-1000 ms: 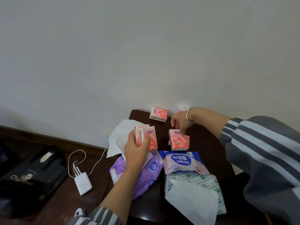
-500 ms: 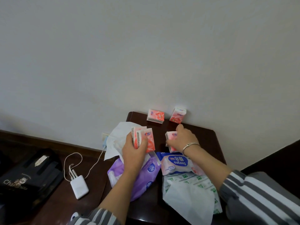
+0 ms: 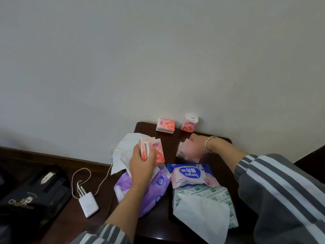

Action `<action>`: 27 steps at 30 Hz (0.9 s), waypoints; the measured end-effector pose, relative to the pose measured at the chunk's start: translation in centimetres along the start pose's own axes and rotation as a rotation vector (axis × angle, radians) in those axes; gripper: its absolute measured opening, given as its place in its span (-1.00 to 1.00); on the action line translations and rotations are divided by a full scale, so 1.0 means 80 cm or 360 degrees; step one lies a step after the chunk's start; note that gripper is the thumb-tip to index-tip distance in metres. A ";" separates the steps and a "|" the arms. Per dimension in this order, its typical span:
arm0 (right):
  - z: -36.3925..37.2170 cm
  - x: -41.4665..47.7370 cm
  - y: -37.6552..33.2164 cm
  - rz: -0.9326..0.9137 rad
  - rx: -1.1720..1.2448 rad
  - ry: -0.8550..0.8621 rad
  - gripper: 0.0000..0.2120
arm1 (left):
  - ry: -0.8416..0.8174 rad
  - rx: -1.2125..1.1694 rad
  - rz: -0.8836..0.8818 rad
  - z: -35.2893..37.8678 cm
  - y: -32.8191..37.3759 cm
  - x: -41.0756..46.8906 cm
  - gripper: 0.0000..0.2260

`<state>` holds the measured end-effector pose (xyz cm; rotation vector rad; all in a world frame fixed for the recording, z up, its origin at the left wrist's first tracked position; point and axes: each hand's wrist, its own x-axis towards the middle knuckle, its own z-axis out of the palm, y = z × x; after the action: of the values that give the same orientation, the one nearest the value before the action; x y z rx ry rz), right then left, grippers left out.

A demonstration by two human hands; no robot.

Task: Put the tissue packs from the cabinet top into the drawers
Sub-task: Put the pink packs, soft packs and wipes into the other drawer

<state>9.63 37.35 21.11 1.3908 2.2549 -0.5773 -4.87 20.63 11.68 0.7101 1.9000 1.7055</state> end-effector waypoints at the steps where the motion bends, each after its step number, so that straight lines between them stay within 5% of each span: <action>1: 0.004 0.003 0.000 0.0018 0.0002 0.0011 -0.11 | -0.0002 0.0002 -0.0005 0.000 -0.001 0.001 -0.74; 6: 0.025 0.001 0.001 0.0079 0.0183 0.0095 -0.11 | -0.0045 0.0059 -0.0067 0.002 0.003 0.003 -0.61; 10: 0.049 -0.017 -0.006 0.0147 0.0115 0.0513 -0.18 | -0.0178 0.0078 -0.0153 -0.004 0.023 0.003 -0.64; 15: 0.048 -0.080 0.016 0.0078 0.1607 0.0982 -0.27 | -0.0301 -0.0012 0.0055 -0.020 0.105 -0.012 -0.70; 21: 0.071 -0.226 0.040 -0.0353 0.2270 0.0748 -0.80 | -0.0490 -0.0259 0.0017 -0.068 0.157 -0.114 -0.84; 27: 0.206 -0.326 0.065 -0.0286 0.2421 0.0223 -0.46 | -0.0652 -0.0125 -0.0319 -0.121 0.098 -0.241 -0.81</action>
<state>27.25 11.50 21.43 1.7245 1.8792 -2.6346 3.51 1.29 20.75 0.7445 1.5554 1.3790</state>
